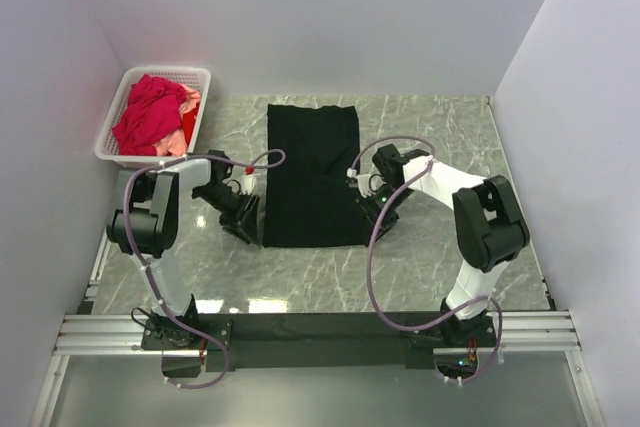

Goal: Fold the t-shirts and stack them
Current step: Fold the tshirt

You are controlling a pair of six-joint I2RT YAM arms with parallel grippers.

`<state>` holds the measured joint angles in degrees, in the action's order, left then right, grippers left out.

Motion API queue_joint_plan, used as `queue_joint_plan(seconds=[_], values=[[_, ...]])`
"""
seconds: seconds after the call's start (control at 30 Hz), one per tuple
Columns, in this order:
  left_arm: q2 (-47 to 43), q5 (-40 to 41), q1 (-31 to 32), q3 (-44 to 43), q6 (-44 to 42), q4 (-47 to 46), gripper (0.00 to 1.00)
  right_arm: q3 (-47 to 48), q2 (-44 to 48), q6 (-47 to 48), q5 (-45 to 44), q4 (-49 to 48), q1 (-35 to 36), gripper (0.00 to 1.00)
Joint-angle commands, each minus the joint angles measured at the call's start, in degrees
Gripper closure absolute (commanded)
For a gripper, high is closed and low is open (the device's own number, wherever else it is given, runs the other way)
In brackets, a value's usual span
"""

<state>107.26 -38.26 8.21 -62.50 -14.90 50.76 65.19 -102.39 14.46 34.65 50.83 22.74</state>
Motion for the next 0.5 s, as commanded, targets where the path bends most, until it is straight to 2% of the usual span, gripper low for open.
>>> queue_joint_plan(seconds=[0.0,0.03,0.07,0.13,0.2,0.33,0.37,0.4,0.47], values=[[-5.21,-1.46,-1.61,0.71,-5.4,5.04,0.54,0.12,7.26,3.47,-2.13,5.95,0.29,0.66],[-7.83,-1.9,-2.22,0.71,-7.06,5.05,0.5,-0.93,9.29,3.91,-2.83,5.6,0.37,0.56],[-9.34,-2.25,-3.27,1.15,-7.95,5.05,0.46,-1.46,11.23,4.61,-5.19,4.21,0.55,0.52],[-14.33,-1.91,-4.16,2.37,-10.75,2.69,0.44,-2.43,16.24,5.58,-8.53,1.05,1.68,0.46],[-19.08,-2.08,-4.43,4.65,-13.39,-3.43,0.43,-3.74,20.81,7.33,-15.2,-3.17,3.18,0.46],[-35.87,-4.54,-3.81,16.49,-24.72,-17.14,0.39,-12.33,28.11,14.78,-25.32,-19.57,10.73,0.46],[-38.07,-4.63,-2.68,18.36,-27.53,-18.84,0.39,-13.93,29.86,16.38,-26.99,-21.8,13.79,0.46],[-41.4,-4.98,-2.06,20.12,-34.08,-19.55,0.38,-15.43,30.49,18.04,-28.83,-23.65,15.13,0.46],[-43.88,-4.63,0.04,24.78,-38.87,-21.93,0.38,-19.65,31.8,22.53,-29.99,-28.4,18.37,0.46]])
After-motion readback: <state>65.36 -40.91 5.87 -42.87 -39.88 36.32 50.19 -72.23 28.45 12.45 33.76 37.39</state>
